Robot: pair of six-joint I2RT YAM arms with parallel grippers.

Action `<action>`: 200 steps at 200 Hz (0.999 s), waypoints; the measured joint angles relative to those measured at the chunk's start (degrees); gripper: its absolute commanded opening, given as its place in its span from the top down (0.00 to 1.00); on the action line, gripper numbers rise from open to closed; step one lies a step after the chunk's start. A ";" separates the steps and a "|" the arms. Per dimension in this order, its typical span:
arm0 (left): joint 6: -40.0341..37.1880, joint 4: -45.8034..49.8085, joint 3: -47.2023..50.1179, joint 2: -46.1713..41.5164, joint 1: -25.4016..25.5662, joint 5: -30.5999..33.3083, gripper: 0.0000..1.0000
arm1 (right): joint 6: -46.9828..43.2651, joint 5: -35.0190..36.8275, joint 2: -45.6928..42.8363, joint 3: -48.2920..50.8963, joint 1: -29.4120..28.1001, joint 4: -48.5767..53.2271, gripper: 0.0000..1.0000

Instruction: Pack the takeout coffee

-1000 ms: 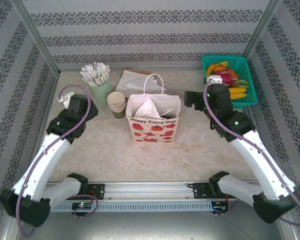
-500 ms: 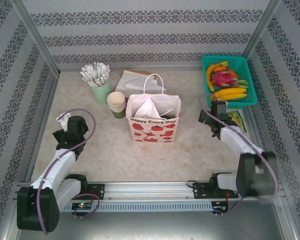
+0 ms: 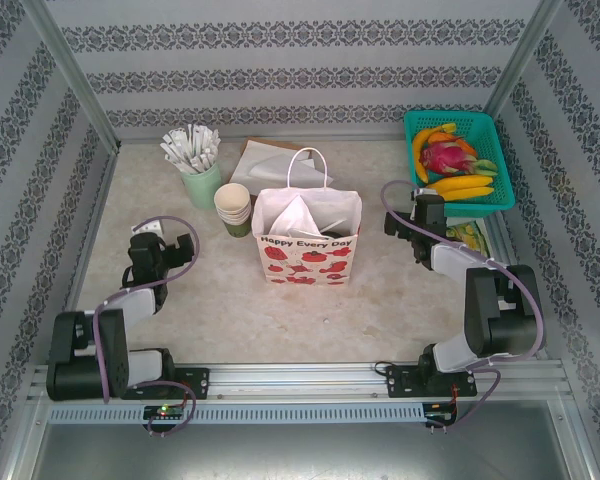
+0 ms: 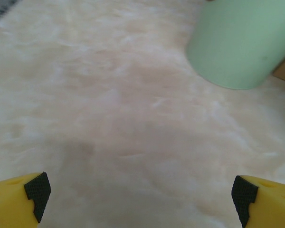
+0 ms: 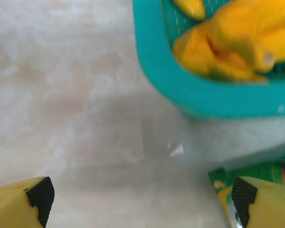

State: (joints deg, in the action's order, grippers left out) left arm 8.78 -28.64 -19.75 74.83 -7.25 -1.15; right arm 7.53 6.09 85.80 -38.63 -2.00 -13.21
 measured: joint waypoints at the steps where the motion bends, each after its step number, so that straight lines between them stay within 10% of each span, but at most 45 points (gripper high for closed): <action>1: 0.00 -0.09 -0.09 0.20 0.00 -0.13 0.00 | -0.15 0.00 -0.04 0.15 0.00 -0.50 0.02; 90: -5.07 -26.27 3.67 14.49 2.89 -8.76 0.00 | -6.56 -1.05 -4.44 19.80 -0.72 -31.19 0.02; 200: -5.81 -21.64 -2.29 14.82 8.66 8.50 0.00 | -5.92 1.55 0.83 18.01 0.37 -38.05 0.02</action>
State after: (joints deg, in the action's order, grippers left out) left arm 2.96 -50.28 -22.04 89.65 1.41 7.35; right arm 1.61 7.64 86.63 -20.62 -1.63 -51.27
